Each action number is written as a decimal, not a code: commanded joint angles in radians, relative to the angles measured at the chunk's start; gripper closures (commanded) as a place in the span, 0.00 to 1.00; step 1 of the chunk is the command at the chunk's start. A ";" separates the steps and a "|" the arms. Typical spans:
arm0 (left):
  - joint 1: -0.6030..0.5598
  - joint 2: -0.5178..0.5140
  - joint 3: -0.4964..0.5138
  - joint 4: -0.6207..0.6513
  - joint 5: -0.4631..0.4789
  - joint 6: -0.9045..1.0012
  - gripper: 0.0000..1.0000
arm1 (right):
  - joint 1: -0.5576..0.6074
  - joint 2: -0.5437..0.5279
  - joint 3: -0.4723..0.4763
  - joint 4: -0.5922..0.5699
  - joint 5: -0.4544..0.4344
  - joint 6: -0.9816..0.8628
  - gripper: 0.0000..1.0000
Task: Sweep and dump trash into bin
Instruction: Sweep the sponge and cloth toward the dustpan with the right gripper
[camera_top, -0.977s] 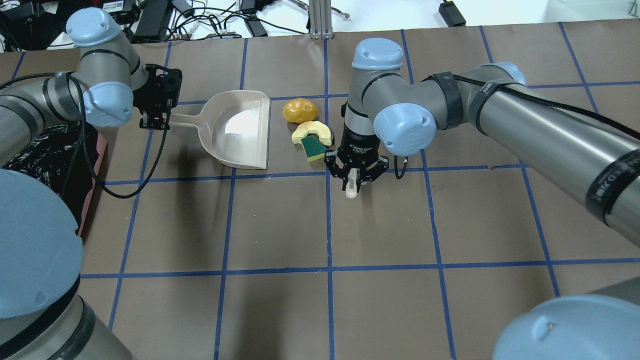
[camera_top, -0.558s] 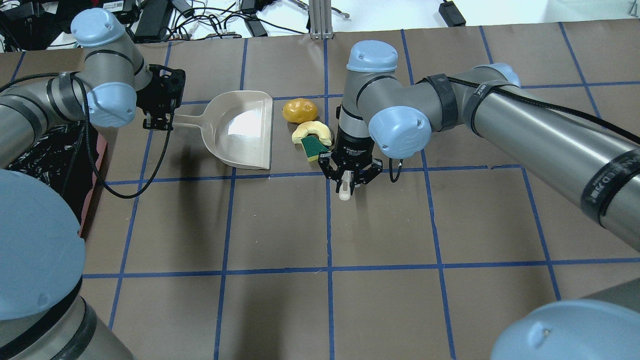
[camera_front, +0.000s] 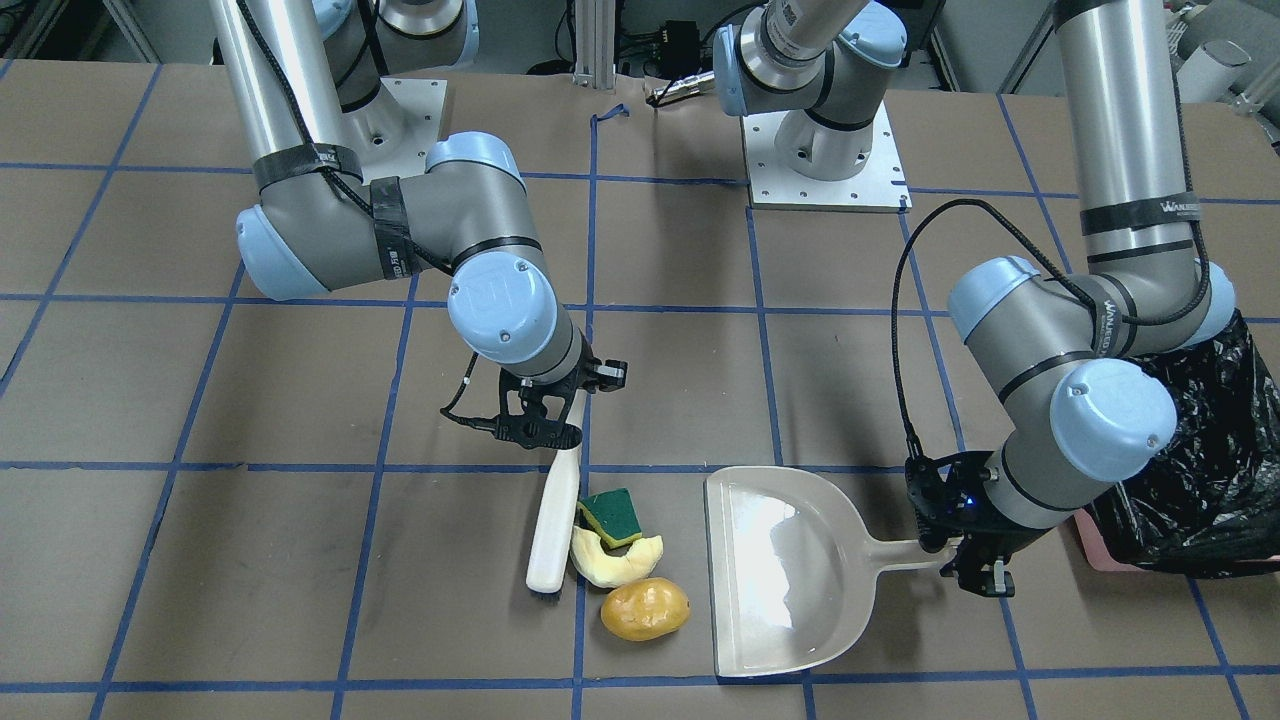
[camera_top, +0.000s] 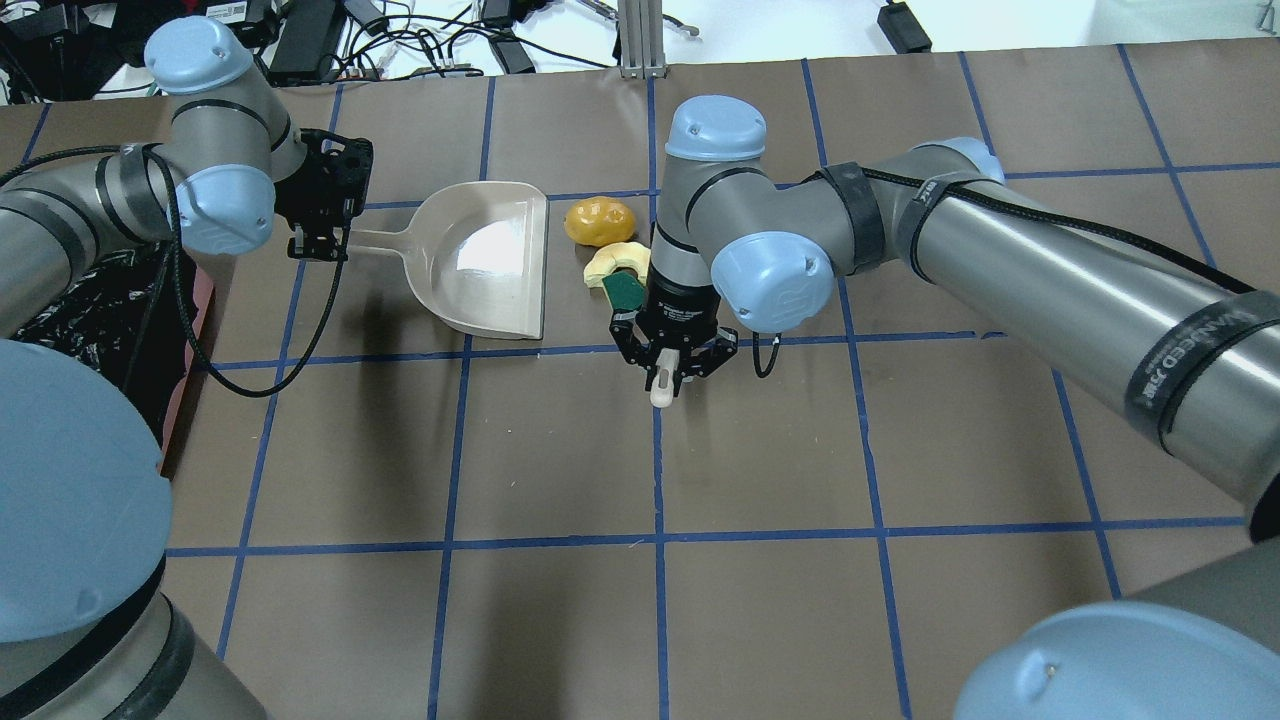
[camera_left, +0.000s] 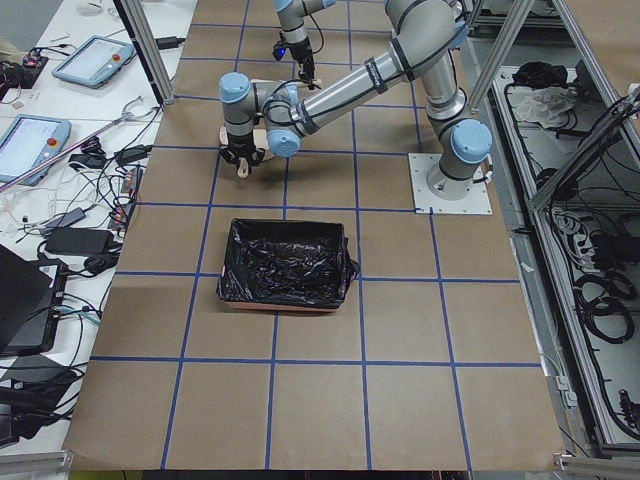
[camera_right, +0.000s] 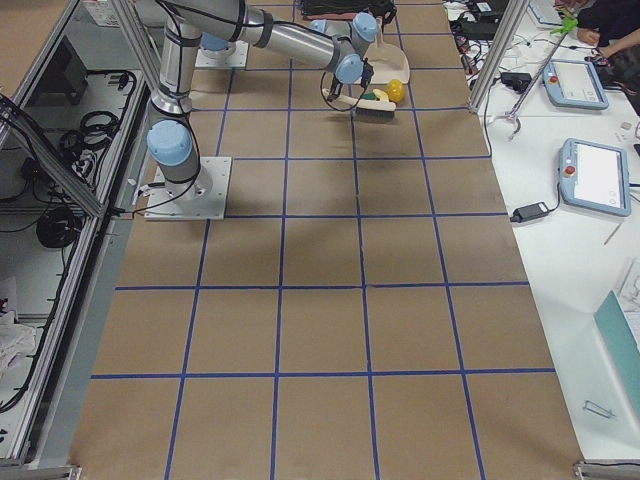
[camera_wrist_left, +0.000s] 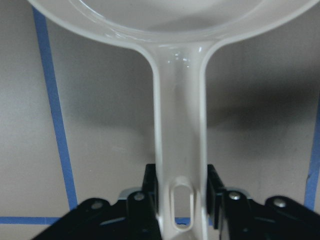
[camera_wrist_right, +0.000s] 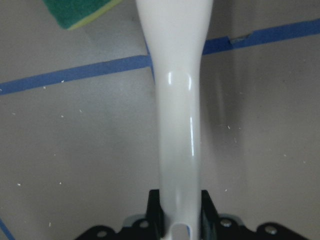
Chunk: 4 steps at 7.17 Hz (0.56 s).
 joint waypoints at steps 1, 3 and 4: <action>0.000 0.000 0.000 -0.001 -0.001 0.000 0.71 | 0.018 0.022 -0.032 -0.009 0.009 0.033 1.00; 0.000 0.000 0.000 -0.002 -0.001 0.000 0.71 | 0.057 0.068 -0.106 -0.008 0.009 0.087 1.00; 0.000 0.000 0.000 -0.002 -0.001 0.000 0.71 | 0.057 0.076 -0.120 -0.009 0.009 0.087 1.00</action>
